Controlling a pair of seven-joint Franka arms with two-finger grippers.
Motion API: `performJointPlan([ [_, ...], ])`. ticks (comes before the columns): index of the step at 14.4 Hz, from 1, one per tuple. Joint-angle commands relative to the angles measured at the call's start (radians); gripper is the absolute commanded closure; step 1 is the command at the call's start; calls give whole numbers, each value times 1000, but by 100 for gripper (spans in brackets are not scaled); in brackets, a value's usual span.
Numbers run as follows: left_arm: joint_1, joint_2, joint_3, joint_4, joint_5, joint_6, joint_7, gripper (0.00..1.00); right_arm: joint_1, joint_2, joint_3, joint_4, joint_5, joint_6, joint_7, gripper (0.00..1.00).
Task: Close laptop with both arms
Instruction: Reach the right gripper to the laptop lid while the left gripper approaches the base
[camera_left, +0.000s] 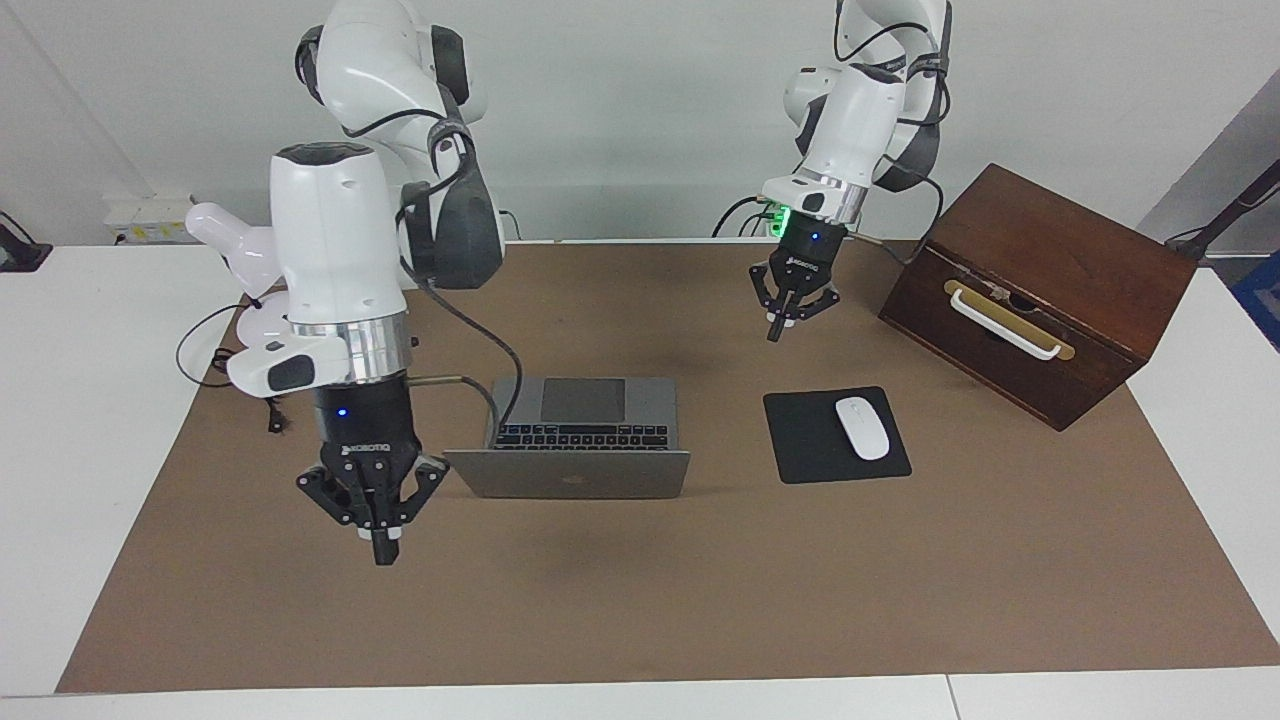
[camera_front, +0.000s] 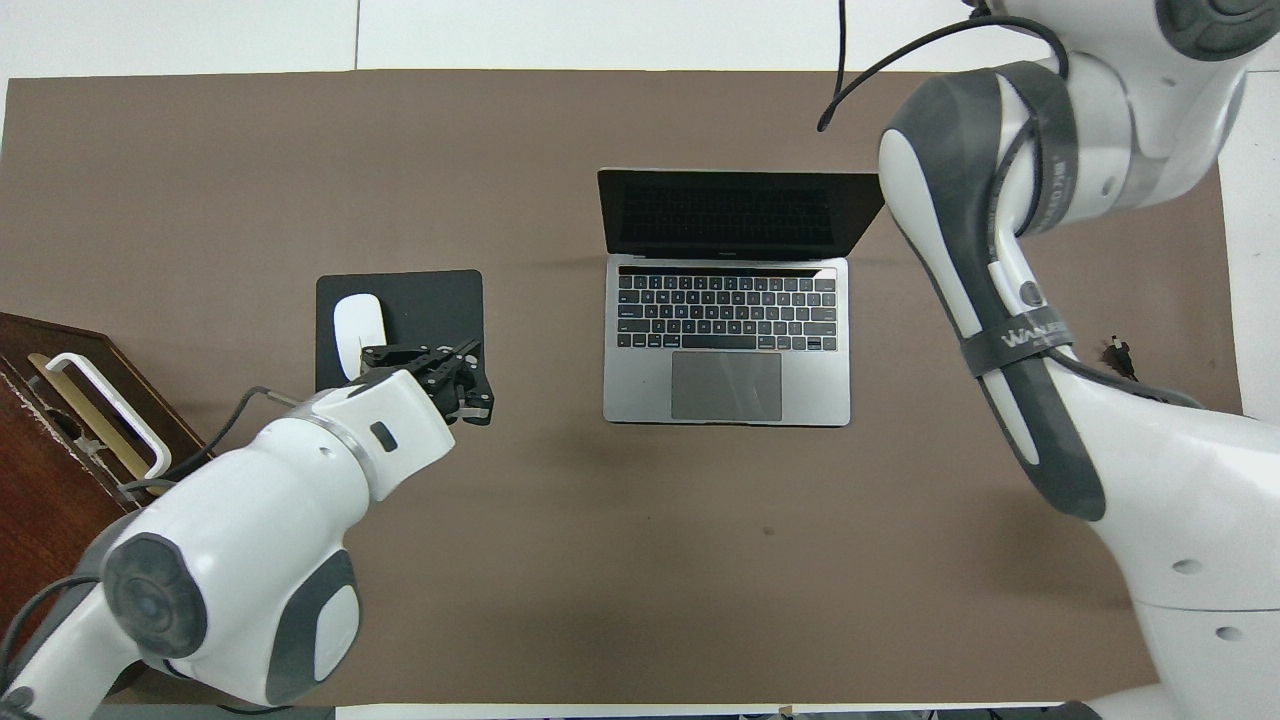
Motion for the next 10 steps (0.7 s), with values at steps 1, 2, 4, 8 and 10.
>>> performJointPlan([
  [1, -87, 122, 16, -11, -16, 186, -24, 100, 55, 89, -46, 106, 16, 16, 26, 100],
  [2, -107, 162, 16, -11, -16, 239, -28, 100, 69, 106, -48, 121, 16, 17, 40, 100],
  [4, -128, 207, 16, -9, -16, 293, -35, 100, 75, 124, -46, 133, 18, 31, 43, 100],
  [8, -186, 302, 16, -5, -16, 426, -38, 100, 100, 143, -42, 133, 21, 14, 42, 100],
  [10, -211, 353, 16, -8, -16, 495, -58, 100, 118, 147, -42, 133, 23, -21, 40, 100],
])
